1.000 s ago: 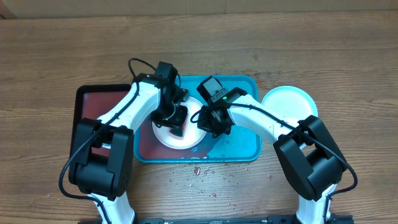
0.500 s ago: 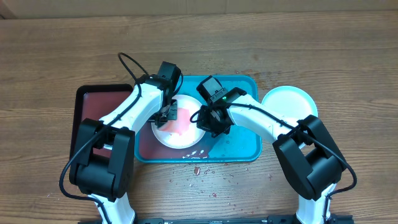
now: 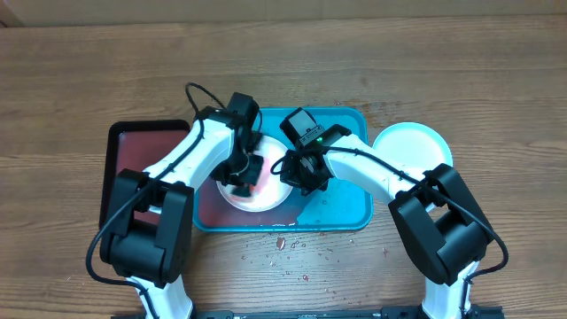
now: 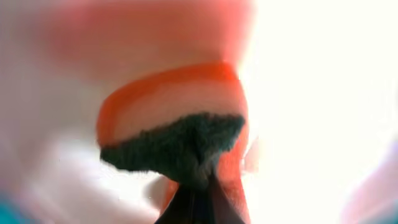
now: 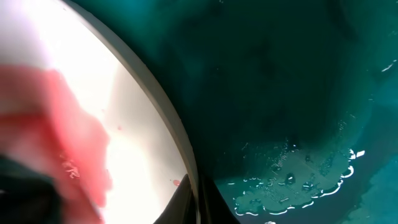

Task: Clean dirty plates on tray and stack at the side
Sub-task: 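Scrub the white plate with the sponge while right gripper holds it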

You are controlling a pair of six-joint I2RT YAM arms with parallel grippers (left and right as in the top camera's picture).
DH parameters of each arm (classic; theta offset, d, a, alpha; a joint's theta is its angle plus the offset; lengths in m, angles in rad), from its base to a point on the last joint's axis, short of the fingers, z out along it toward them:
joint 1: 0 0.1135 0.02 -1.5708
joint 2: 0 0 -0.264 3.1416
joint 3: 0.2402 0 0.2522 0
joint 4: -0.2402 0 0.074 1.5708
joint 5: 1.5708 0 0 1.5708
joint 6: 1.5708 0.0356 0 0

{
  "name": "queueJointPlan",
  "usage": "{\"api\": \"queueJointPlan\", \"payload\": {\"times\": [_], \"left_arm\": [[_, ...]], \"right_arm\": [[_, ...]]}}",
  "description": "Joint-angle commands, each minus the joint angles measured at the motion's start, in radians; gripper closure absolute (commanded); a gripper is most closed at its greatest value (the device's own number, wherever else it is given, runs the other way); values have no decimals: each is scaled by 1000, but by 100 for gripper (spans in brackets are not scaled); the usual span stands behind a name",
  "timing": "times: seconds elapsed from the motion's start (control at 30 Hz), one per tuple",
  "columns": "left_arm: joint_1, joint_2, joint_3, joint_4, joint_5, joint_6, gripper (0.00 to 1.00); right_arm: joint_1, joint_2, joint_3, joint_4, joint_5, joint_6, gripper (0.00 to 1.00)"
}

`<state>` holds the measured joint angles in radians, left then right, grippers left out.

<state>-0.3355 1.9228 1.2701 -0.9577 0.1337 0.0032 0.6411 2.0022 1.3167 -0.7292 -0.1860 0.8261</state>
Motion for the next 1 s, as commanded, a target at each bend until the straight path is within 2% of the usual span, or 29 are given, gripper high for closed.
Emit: {"api": "queueJointPlan", "payload": {"times": [0.0, 0.1, 0.17, 0.27, 0.4, 0.47, 0.53, 0.6, 0.67, 0.7, 0.73, 0.87, 0.93, 0.97], "left_arm": [[-35, 3, -5, 14, 247, 214, 96], [-37, 3, -5, 59, 198, 183, 96], [-36, 3, -5, 109, 117, 98, 96], [-36, 3, -5, 195, -101, -91, 96], [-36, 3, -5, 232, -498, -382, 96], [-36, 3, -5, 220, -631, -450, 96], [-36, 3, -5, 195, -665, -453, 96], [-38, 3, -5, 148, -633, -449, 96], [-39, 3, -5, 100, -523, -382, 96], [-39, 3, -5, 74, -423, -311, 96], [-39, 3, -5, 39, -246, -190, 96], [-39, 3, -5, -37, 218, 117, 96], [-39, 3, -5, -43, 336, 188, 96], [-39, 3, -5, -31, 347, 192, 96]], "right_arm": [[-8, 24, 6, -6, 40, 3, 96], [-8, 24, 6, -8, 39, 4, 96], [-8, 24, 6, -8, 39, 4, 96], [-8, 24, 6, -8, 39, 3, 96], [-8, 24, 6, -8, 36, -13, 96], [-8, 24, 6, -9, 36, -15, 96], [-8, 24, 6, -9, 36, -15, 96], [-8, 24, 6, -7, 36, -15, 96], [-8, 24, 6, -5, 36, -15, 96], [-8, 24, 6, -5, 36, -15, 96], [-8, 24, 6, -5, 36, -15, 96], [-8, 24, 6, -5, 35, -14, 96], [-8, 24, 6, -5, 35, -14, 96], [-8, 24, 6, -5, 34, -14, 96]]}}
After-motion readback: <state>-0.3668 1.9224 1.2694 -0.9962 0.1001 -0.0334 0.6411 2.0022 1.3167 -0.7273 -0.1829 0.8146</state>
